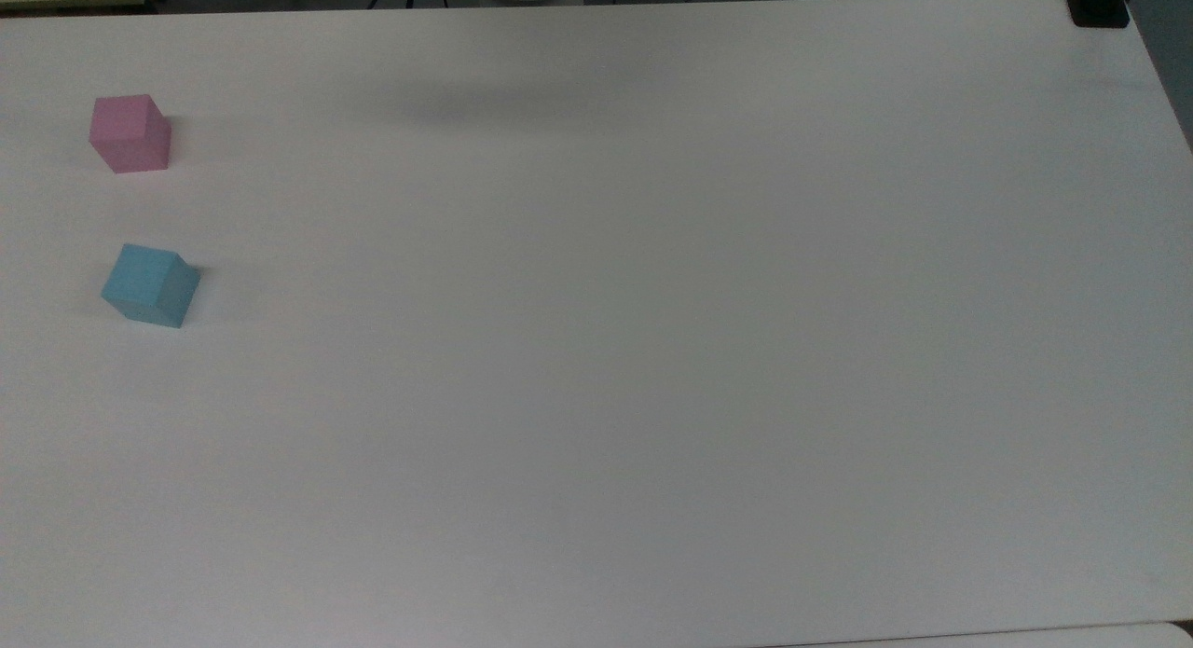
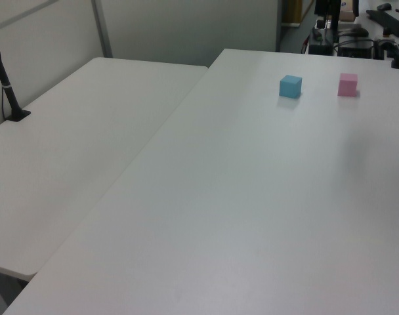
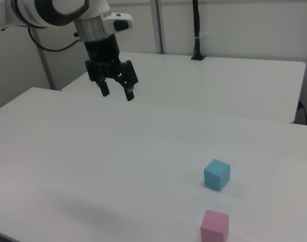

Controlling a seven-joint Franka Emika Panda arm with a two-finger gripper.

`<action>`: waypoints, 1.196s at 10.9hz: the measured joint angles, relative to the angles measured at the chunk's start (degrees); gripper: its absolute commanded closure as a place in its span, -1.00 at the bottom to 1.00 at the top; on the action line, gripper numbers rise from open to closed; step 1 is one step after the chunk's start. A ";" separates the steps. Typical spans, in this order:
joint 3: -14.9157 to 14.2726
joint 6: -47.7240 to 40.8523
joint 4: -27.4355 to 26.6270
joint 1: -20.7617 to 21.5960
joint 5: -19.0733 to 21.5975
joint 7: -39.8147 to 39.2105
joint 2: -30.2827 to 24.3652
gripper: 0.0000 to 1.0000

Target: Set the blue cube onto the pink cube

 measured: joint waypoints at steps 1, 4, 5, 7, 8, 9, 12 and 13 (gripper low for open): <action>-0.02 0.00 0.02 0.00 0.16 0.00 0.00 -1.00; -0.02 0.00 0.02 0.00 1.02 0.01 0.03 -1.00; -0.02 0.00 0.02 0.00 1.02 0.01 0.03 -1.00; -0.02 0.00 0.02 0.00 1.02 0.01 0.04 -1.00; -0.02 0.00 0.02 0.00 1.02 0.01 0.05 -1.00; -0.02 0.00 0.02 0.00 1.02 0.01 0.05 -1.00; -0.02 0.00 0.02 0.00 1.03 0.01 0.05 -1.00; -0.02 0.00 0.02 0.00 1.03 0.01 0.05 -1.00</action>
